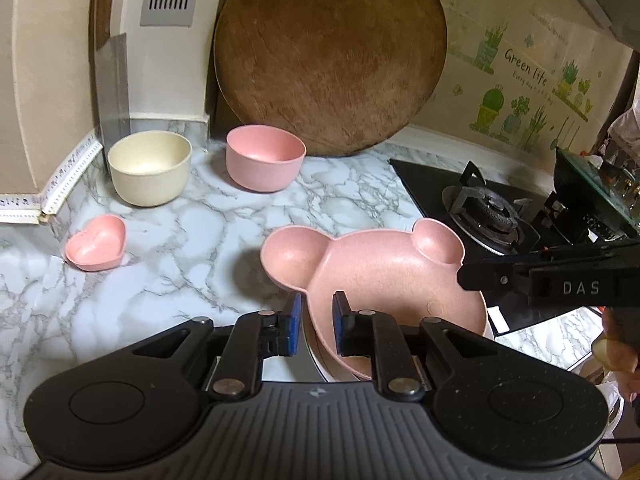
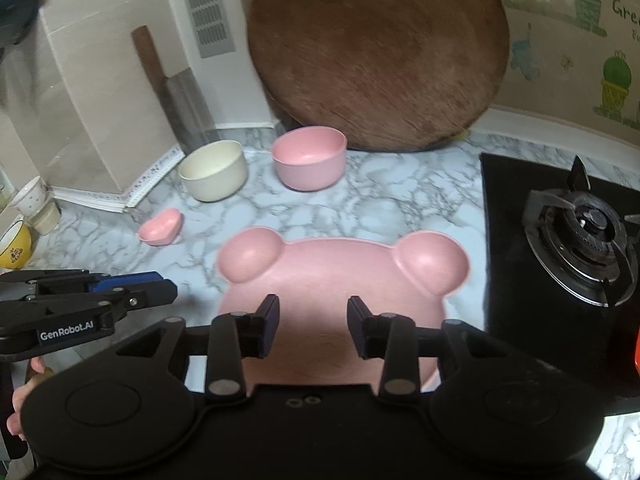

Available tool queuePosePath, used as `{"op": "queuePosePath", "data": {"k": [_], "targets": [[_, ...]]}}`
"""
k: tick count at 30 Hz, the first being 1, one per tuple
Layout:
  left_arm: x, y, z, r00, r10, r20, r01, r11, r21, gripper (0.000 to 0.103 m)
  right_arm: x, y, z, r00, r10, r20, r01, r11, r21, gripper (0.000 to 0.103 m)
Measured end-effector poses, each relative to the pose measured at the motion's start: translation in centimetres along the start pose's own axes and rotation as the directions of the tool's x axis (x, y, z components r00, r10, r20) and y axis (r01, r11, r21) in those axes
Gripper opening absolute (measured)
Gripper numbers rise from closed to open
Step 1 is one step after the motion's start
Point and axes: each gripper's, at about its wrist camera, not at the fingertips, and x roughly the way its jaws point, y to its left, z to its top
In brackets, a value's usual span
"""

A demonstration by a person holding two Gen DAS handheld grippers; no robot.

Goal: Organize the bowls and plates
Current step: 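Open both grippers and pull them back from the bear-shaped plate, then move both open grippers to the pink bowl by the cutting board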

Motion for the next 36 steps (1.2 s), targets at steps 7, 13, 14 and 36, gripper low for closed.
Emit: {"op": "queuePosePath", "data": {"k": [7,13,14,36], "targets": [[-2.3,1.5,0.1,0.998,0.013,0.062,-0.012,1.0,-0.015,0.038,-0.7,3.4,0.0,0.999,0.018,0.034,-0.017,1.0,-0.023,0.059],[-4.3,2.8,0.4,0.994,0.023,0.11,-0.023,1.0,-0.002,0.05,-1.4,6.0,0.7,0.997,0.007,0.076,-0.005,1.0,-0.03,0.082],[-4.6,3.0,0.4,0.993,0.027,0.116,-0.028,1.0,0.002,0.05,-1.5,6.4,0.8,0.996,0.0,0.086,0.003,0.999,-0.032,0.084],[-2.9,3.9,4.5,0.983,0.115,0.146,-0.107,0.993,-0.057,0.079,1.0,5.6,5.3,0.981,-0.114,0.156,0.133,0.984,-0.119,0.103]]}}
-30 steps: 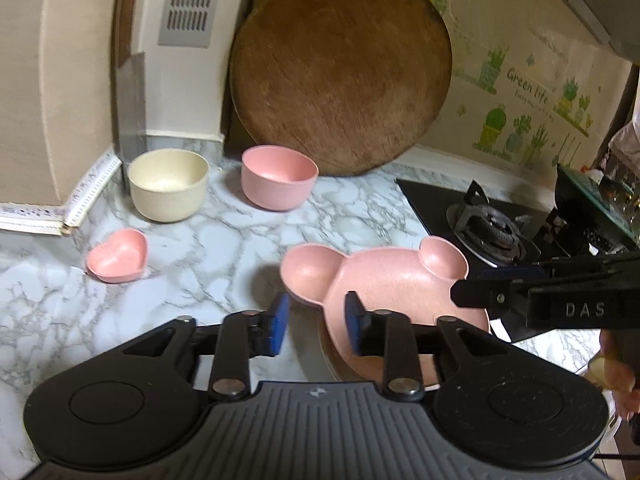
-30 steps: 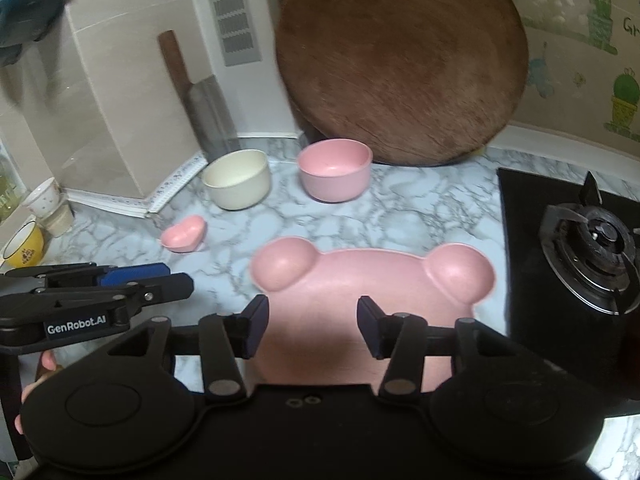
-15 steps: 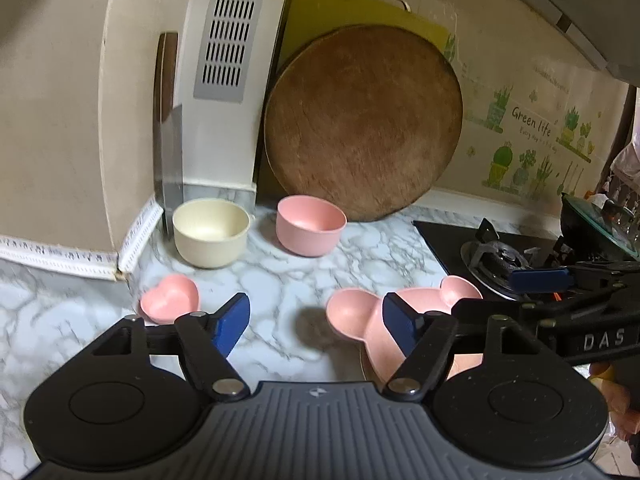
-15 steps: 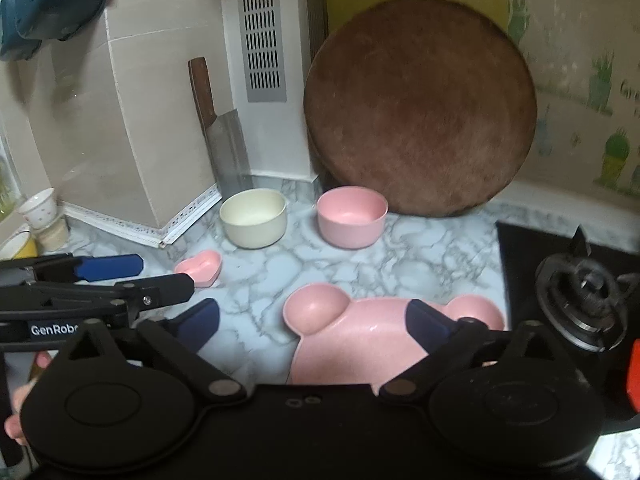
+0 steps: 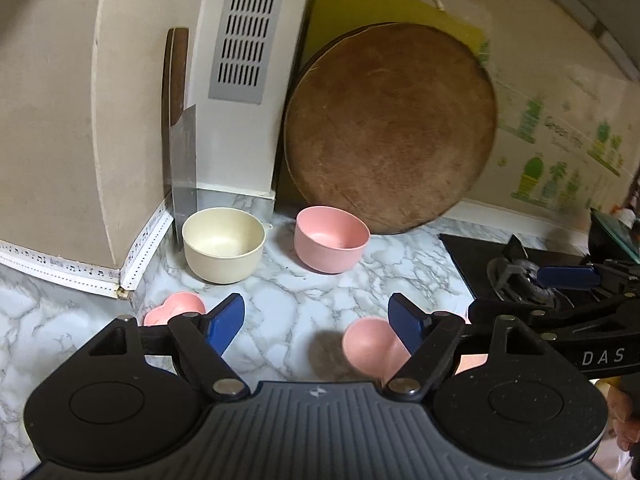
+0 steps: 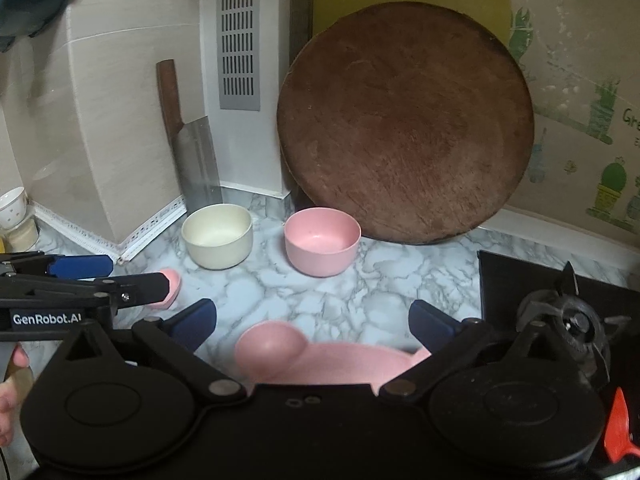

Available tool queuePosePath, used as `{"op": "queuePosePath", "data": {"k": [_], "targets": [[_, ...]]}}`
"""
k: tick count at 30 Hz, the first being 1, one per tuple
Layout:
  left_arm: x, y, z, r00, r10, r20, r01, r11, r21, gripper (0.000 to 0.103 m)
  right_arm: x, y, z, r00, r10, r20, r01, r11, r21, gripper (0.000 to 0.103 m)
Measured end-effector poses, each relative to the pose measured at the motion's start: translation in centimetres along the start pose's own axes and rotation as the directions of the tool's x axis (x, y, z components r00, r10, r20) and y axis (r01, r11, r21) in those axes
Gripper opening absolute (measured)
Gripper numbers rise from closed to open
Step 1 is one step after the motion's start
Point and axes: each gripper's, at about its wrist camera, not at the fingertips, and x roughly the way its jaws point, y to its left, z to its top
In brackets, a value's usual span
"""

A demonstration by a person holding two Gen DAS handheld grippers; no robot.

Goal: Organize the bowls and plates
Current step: 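Move both open grippers to the pink bowl by the cutting board, then close both grippers on the pink bowl rim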

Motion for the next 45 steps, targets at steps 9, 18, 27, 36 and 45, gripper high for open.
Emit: {"op": "queuePosePath", "data": {"k": [9,18,27,36,45], "targets": [[4.7,-0.7,3.7,0.996,0.086,0.002,-0.086,0.996,0.031,0.079,4.9,-3.4,3.3,0.999,0.023,-0.034,-0.023,1.0,0.003,0.103],[10.3,-1.2,6.5,0.994,0.099,-0.052,-0.096,0.993,0.063,0.079,10.2,-6.3,5.5,0.994,0.049,-0.1,-0.04,0.995,0.086,0.102],[16.8,-0.8,9.9,0.986,0.115,-0.116,-0.109,0.992,0.061,0.079,15.3,-7.6,6.6,0.987,0.055,-0.148,-0.039,0.993,0.113,0.096],[22.4,0.3,11.1,0.973,0.082,-0.217,-0.087,0.996,-0.014,0.079,19.8,-8.8,7.5,0.974,0.072,-0.215,-0.031,0.982,0.186,0.08],[25.9,1.4,11.3,0.952,0.053,-0.303,-0.08,0.994,-0.079,0.067,23.1,-10.1,7.9,0.943,0.151,-0.296,-0.057,0.952,0.301,0.055]]}}
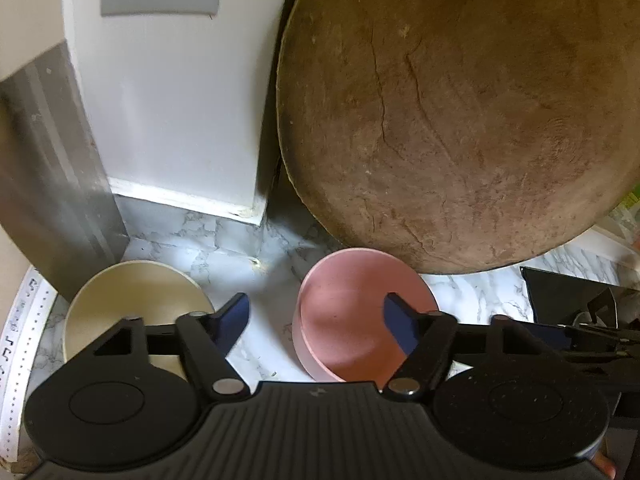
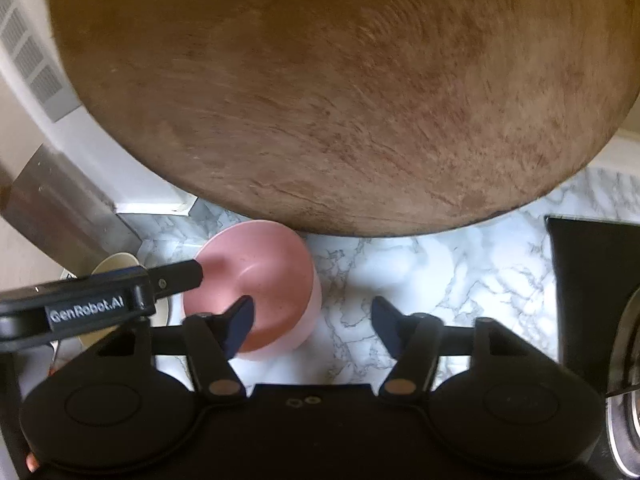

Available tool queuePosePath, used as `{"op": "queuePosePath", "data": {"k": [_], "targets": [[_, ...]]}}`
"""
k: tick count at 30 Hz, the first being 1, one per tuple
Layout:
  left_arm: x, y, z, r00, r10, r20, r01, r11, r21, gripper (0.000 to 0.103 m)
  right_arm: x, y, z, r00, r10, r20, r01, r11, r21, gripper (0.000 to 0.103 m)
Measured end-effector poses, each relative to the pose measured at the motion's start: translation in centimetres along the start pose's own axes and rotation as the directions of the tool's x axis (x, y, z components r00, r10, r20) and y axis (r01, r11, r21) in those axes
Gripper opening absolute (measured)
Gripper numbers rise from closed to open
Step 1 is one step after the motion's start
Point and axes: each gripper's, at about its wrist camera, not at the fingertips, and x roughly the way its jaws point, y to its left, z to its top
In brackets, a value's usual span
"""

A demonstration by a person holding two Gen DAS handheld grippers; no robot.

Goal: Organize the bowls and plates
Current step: 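Close both grippers on the pink bowl rim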

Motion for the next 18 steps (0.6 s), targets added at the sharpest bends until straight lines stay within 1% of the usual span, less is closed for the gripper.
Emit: {"op": "queuePosePath", "data": {"k": [1,2,4,5,7,9,11,13,18], "targets": [[0.2,0.0,0.0,1.0,0.0,-0.008,0.0,1.0,0.003,0.064,0.2,-0.1,0.0,1.0,0.002,-0.007,-0.002,1.0,0.007,0.052],[0.4,-0.1,0.0,1.0,0.003,-0.011,-0.003,1.0,0.007,0.062,0.4,-0.1,0.1,1.0,0.0,-0.01,0.0,1.0,0.011,0.051],[0.8,-0.4,0.1,1.0,0.002,-0.019,-0.002,1.0,0.022,0.053,0.7,-0.2,0.2,1.0,0.002,-0.017,-0.002,1.0,0.018,0.042],[1.0,-0.4,0.1,1.0,0.001,-0.027,0.0,1.0,0.025,0.051,0.8,-0.1,0.2,1.0,0.005,-0.021,-0.004,1.0,0.02,0.04],[1.4,-0.5,0.1,0.999,0.005,-0.044,-0.003,1.0,0.03,0.039,1.2,0.1,0.2,0.999,0.01,-0.03,-0.01,1.0,0.023,0.035],[1.8,-0.6,0.0,0.998,0.008,-0.055,-0.006,1.0,0.03,0.034,1.5,0.3,0.2,0.999,0.013,-0.037,-0.012,1.0,0.025,0.03],[2.1,-0.6,-0.1,0.998,0.013,-0.063,-0.011,1.0,0.027,0.033,1.8,0.5,0.1,0.999,0.014,-0.042,-0.013,1.0,0.024,0.025],[2.3,-0.6,-0.2,0.997,0.016,-0.069,-0.014,0.999,0.03,0.026,1.9,0.6,0.1,0.999,0.012,-0.044,-0.011,1.0,0.024,0.019],[2.5,-0.5,-0.5,0.997,0.04,-0.067,-0.038,0.999,0.032,0.017,2.4,0.7,0.0,0.999,0.003,-0.051,-0.002,1.0,0.026,0.012]]}}
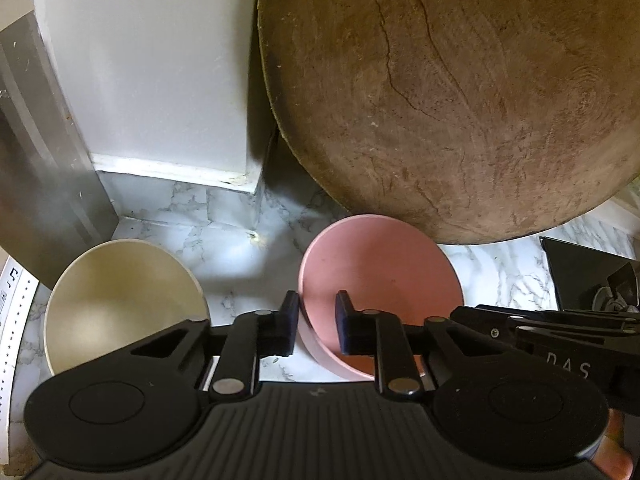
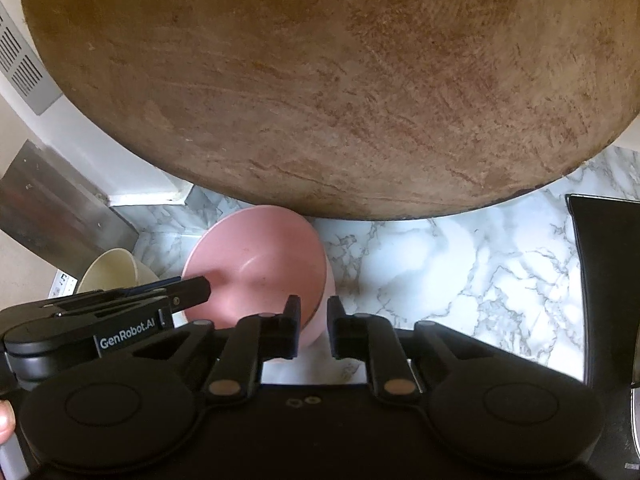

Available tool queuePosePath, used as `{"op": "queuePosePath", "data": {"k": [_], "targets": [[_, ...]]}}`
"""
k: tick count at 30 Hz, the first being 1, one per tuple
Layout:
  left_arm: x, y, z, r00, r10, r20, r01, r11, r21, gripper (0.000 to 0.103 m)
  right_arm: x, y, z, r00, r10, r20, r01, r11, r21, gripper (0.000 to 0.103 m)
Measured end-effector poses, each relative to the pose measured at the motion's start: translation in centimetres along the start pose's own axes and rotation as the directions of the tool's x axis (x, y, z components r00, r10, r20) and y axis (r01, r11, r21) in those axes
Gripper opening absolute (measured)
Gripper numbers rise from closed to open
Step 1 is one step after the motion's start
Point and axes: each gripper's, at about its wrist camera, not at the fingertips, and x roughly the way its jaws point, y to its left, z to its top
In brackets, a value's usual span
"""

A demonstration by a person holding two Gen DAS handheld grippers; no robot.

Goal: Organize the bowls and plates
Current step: 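Close both grippers on the pink bowl rim, then lift the pink bowl with both grippers and carry it away from the wall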

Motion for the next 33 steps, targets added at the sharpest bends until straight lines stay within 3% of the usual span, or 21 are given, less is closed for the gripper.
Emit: {"op": "queuePosePath", "data": {"k": [7,18,33], "targets": [[0.3,0.1,-0.3,1.0,0.012,-0.008,-0.012,1.0,0.004,0.01,0.3,0.4,-0.1,1.0,-0.016,0.009,0.016,1.0,0.002,0.008],[-0.8,0.0,-1.0,1.0,0.015,-0.002,-0.015,1.0,0.014,0.01,-1.4,1.2,-0.8,1.0,-0.014,0.027,0.015,0.999,-0.038,0.007],[-7.7,0.7,-2.9,0.998,0.003,0.06,-0.005,0.999,0.04,0.01,-7.3,4.6,-3.6,0.998,0.032,0.05,-0.028,0.996,-0.087,0.007]]}}
